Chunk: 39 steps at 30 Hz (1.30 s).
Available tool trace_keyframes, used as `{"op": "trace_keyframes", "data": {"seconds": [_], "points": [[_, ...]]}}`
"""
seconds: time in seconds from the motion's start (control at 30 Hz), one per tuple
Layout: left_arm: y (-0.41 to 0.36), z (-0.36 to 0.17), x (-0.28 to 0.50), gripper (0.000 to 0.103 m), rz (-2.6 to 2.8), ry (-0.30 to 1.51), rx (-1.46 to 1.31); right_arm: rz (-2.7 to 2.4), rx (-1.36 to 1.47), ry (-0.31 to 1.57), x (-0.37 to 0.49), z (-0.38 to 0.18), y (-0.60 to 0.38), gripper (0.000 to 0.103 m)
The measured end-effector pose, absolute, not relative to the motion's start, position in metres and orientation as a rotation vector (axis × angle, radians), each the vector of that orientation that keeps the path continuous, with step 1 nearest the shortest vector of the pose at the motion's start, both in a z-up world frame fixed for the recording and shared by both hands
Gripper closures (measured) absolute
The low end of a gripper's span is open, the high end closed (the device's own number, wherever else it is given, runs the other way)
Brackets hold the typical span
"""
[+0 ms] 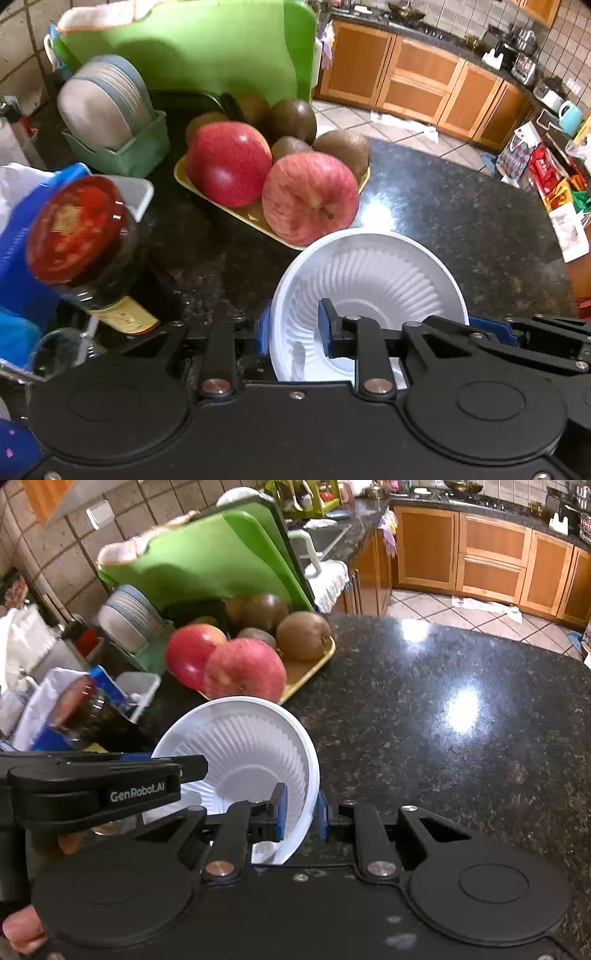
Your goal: Organize plates and bowls
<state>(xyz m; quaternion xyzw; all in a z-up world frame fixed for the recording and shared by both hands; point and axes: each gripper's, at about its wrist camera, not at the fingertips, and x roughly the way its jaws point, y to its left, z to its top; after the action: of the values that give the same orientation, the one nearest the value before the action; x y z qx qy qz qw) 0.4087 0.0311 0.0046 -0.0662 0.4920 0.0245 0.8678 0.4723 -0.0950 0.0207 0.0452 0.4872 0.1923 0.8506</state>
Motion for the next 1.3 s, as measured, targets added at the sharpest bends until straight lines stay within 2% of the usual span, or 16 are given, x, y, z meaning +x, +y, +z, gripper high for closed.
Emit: {"op": "trace_keyframes", "data": {"seconds": [0.3, 0.63, 0.93, 1.3], "points": [[0.028, 0.055, 0.360, 0.069, 0.025, 0.945, -0.116, 0.430, 0.080, 0.927, 0.416, 0.080, -0.099, 0.084], [0.022, 0.097, 0.293, 0.069, -0.058, 0.908, -0.122, 0.437, 0.064, 0.812, 0.317, 0.142, -0.120, 0.083], [-0.001, 0.098, 0.242, 0.069, -0.156, 0.905, -0.080, 0.387, 0.092, 0.802, 0.249, 0.140, -0.152, 0.082], [-0.033, 0.065, 0.222, 0.069, -0.244, 0.986, -0.045, 0.306, 0.116, 0.855, 0.208, 0.105, -0.177, 0.082]]}}
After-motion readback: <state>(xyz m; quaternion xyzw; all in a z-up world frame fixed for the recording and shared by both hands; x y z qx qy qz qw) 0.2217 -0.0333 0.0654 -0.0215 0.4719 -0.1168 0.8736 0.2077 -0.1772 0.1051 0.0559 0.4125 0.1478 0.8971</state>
